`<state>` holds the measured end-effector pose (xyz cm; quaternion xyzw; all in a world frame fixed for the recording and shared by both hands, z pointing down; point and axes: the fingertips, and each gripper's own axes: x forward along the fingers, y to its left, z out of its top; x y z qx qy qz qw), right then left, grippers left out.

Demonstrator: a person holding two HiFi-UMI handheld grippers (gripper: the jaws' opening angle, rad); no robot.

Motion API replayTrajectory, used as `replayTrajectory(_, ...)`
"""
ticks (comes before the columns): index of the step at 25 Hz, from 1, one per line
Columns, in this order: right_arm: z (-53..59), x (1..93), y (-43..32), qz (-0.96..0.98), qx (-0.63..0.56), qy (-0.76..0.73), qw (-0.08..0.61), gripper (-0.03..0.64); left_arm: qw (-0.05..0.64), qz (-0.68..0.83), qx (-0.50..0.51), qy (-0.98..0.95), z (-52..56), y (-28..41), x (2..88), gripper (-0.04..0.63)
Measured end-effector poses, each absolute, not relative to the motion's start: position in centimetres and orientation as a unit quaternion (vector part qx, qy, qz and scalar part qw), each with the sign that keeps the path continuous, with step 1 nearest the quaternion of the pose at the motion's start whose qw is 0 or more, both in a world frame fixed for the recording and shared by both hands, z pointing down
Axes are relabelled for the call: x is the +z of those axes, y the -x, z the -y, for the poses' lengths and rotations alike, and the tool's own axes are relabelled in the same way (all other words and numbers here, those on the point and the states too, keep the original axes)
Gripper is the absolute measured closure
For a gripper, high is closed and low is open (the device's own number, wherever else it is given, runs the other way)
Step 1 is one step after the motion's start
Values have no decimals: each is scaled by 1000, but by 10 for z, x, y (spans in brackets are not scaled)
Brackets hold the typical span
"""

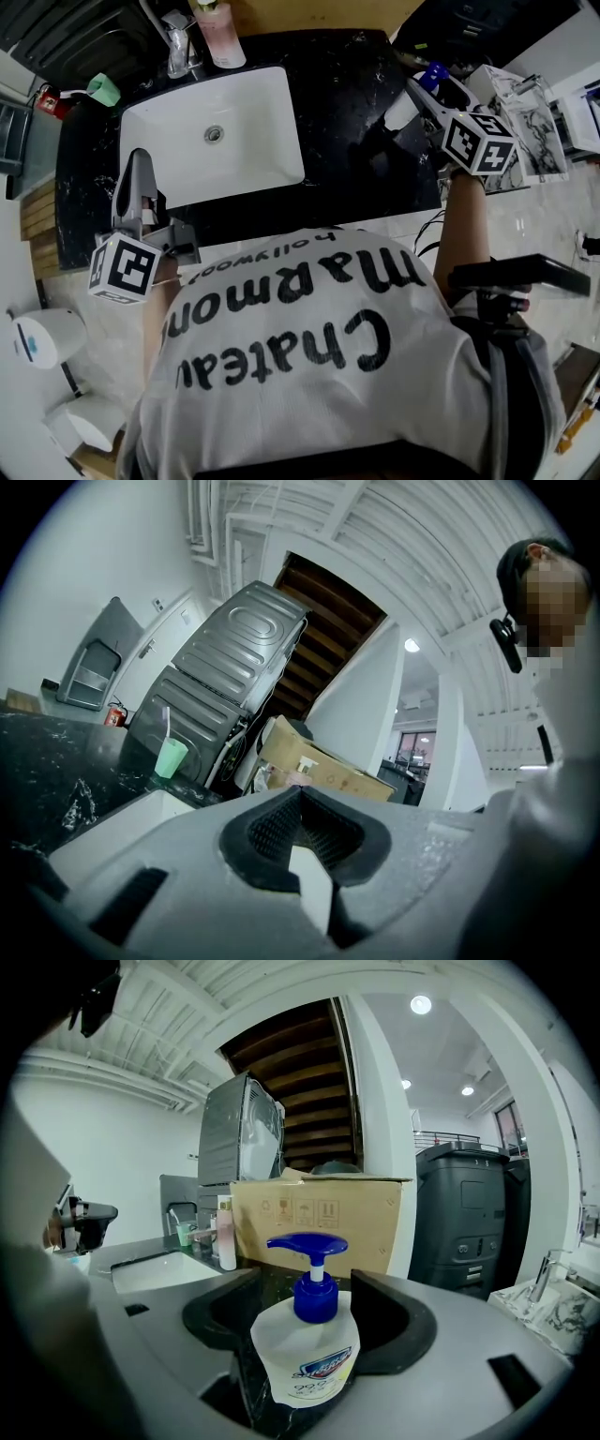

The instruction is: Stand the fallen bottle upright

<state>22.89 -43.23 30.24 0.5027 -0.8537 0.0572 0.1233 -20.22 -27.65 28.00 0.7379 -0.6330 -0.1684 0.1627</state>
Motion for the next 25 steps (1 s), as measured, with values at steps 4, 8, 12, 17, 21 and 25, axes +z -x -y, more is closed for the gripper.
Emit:
replayTrajectory(4,428,304,-240,844,65,-519,120,357,166,622,-164,-747,281,198,283,581)
replayTrajectory(8,422,305,-250,837,75,-531,110,354,174,613,-159,-754,286,193,287,581)
replayTrajectory(12,415,302,-254,832,82,-541,97,354,183,603,-148,-762,289,187,292,581)
replayTrajectory(17,401,302,-244,834,87,-537,92,354,214,593,-149,-762,291,184,309,581)
replayTrajectory(21,381,291,-245,832,98,-543,66,355,223,576,-152,-771,293,174,309,581)
replayTrajectory(25,347,282,-269,830,84,-550,34,400,215,554,-162,-788,282,137,304,581)
